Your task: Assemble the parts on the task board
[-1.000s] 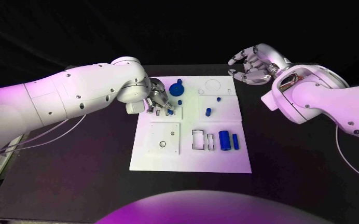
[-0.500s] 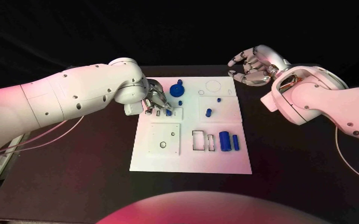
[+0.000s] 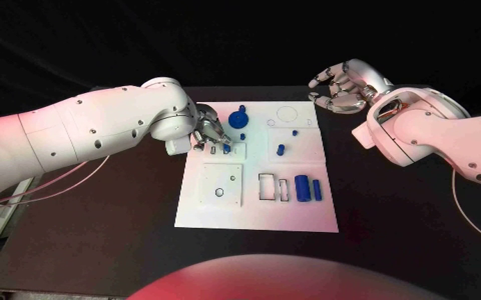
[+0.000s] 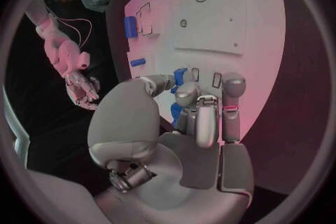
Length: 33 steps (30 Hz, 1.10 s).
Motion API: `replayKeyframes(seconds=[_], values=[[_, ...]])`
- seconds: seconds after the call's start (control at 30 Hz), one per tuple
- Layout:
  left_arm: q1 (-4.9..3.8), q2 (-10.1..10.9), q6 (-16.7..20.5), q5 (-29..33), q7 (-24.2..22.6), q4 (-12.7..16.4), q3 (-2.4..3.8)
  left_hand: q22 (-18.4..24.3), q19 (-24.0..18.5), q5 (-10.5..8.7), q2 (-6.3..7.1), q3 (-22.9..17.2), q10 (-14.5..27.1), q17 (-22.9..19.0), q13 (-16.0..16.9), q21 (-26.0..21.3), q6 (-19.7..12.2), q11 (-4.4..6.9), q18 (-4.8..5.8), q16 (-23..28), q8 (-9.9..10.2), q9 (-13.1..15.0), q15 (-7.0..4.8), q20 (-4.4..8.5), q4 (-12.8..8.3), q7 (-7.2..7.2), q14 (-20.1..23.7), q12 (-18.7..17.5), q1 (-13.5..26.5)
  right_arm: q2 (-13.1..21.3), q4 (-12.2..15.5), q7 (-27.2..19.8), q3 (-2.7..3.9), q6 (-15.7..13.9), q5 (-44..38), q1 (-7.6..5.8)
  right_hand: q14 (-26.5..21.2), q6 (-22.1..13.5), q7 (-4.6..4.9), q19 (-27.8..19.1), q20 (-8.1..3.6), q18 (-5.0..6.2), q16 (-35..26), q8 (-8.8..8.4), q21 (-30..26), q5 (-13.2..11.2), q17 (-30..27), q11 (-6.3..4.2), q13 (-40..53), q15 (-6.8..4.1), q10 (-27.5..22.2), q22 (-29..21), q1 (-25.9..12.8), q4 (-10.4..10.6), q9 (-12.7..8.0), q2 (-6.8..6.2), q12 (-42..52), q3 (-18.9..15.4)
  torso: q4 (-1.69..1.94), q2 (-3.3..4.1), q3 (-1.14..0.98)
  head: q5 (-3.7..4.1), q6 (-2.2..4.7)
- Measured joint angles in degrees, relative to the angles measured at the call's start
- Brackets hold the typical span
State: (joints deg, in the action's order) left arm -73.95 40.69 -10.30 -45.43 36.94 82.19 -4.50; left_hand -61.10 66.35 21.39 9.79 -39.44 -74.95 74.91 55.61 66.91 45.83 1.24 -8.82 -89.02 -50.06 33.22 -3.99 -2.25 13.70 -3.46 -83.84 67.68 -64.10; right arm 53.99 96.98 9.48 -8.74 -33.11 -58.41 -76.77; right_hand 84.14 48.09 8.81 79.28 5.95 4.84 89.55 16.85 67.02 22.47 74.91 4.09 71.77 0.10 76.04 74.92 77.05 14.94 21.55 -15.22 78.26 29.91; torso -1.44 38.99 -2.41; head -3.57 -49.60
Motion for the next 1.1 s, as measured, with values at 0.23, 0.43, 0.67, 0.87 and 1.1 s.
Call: replayKeyframes(seconds=[0.23, 0.43, 0.67, 0.87, 1.1], values=[[0.32, 0.8, 1.5, -5.2, -1.1, 1.6, 0.00, -0.5, 0.2, 0.26, 0.67, -2.5, -0.2, 0.0, 0.2, 0.5, 0.1, 0.18, 0.52, -0.2, 0.0, -0.1, -0.21, 0.20, -2.5, -0.09, -0.2, 0.2, 0.7, 0.0, 0.0, -0.1, 0.00, 0.0, 0.3, 0.00, 0.0, 0.0, 0.00, 0.0, 0.00, 0.00, 0.0, 0.00, 0.0, -0.3, 0.0, 0.00, -0.1, 0.00, 0.0, 0.0, -0.8, 0.2, 0.1, -0.24, 0.0, 0.2, 0.03, 0.00, 0.02, -0.25, -0.14], [0.54, 1.0, 2.1, -9.5, -1.8, 2.3, -0.03, -0.6, 0.2, 0.26, 0.67, -2.6, -0.2, 0.0, 0.2, 0.5, 0.1, 0.18, 0.89, -0.2, 0.0, -0.1, -0.21, 0.20, -2.6, -0.09, -0.2, 0.2, 0.7, 0.1, 0.0, -0.2, 0.00, 0.0, 0.4, 0.00, 0.0, 0.0, 0.00, 0.0, 0.00, 0.00, 0.0, 0.00, 0.0, -0.3, 0.0, 0.00, -0.1, 0.00, 0.0, 0.0, -0.8, 0.2, 0.1, -0.24, 0.0, 0.2, 0.04, -0.03, 0.02, -0.47, -0.26], [0.84, 1.0, 2.2, -12.6, -2.3, 2.4, -0.05, -0.6, 0.2, 0.24, 0.66, -2.6, -0.2, 0.0, 0.2, 0.5, 0.1, 0.17, 0.89, -0.2, 0.0, -0.2, -0.21, 0.20, -2.6, -0.09, -0.2, 0.2, 0.7, 0.0, 0.0, -0.3, 0.00, 0.0, 0.4, 0.00, 0.0, -0.2, -0.21, 0.0, 0.00, 0.00, 0.0, 0.00, 0.0, -0.3, 0.0, 0.00, -0.1, 0.00, 0.0, 0.0, -0.8, 0.2, 0.1, -0.24, 0.0, 0.2, -0.01, -0.04, 0.02, -0.68, -0.28], [1.10, 0.9, 2.2, -13.7, -2.5, 2.4, -0.07, -0.8, 0.4, 0.21, 0.63, -2.6, -0.6, 0.0, 0.3, 0.5, 0.1, 0.18, 0.89, -0.2, 0.0, -0.3, -0.21, 0.40, -2.6, -0.09, -0.2, 0.2, 0.6, 0.0, 0.0, -0.4, 0.00, 0.0, 0.4, 0.00, 0.0, -0.2, -0.21, 0.0, 0.00, 0.00, 0.0, 0.00, 0.0, -0.3, 0.0, 0.00, -0.1, 0.00, 0.0, 0.0, -0.8, 0.2, 0.1, -0.24, 0.0, 0.2, -0.03, -0.03, 0.00, -0.73, -0.26], [1.33, 0.7, 2.1, -14.4, -2.6, 2.4, -0.09, -0.8, 0.4, 0.31, 0.62, -2.6, -0.6, 0.0, 0.3, 0.5, 0.1, 0.18, 0.88, -0.2, 0.0, -0.3, -0.21, 0.40, -2.6, -0.10, -0.2, 0.2, 0.6, 0.0, 0.0, -0.4, 0.00, 0.0, 0.5, 0.00, 0.0, -0.2, -0.21, 0.0, 0.00, 0.00, 0.0, 0.00, 0.0, -0.3, 0.0, 0.00, -0.1, 0.00, 0.0, 0.0, -0.8, 0.2, 0.1, -0.24, 0.0, 0.2, -0.06, 0.01, -0.02, -0.82, -0.35]])
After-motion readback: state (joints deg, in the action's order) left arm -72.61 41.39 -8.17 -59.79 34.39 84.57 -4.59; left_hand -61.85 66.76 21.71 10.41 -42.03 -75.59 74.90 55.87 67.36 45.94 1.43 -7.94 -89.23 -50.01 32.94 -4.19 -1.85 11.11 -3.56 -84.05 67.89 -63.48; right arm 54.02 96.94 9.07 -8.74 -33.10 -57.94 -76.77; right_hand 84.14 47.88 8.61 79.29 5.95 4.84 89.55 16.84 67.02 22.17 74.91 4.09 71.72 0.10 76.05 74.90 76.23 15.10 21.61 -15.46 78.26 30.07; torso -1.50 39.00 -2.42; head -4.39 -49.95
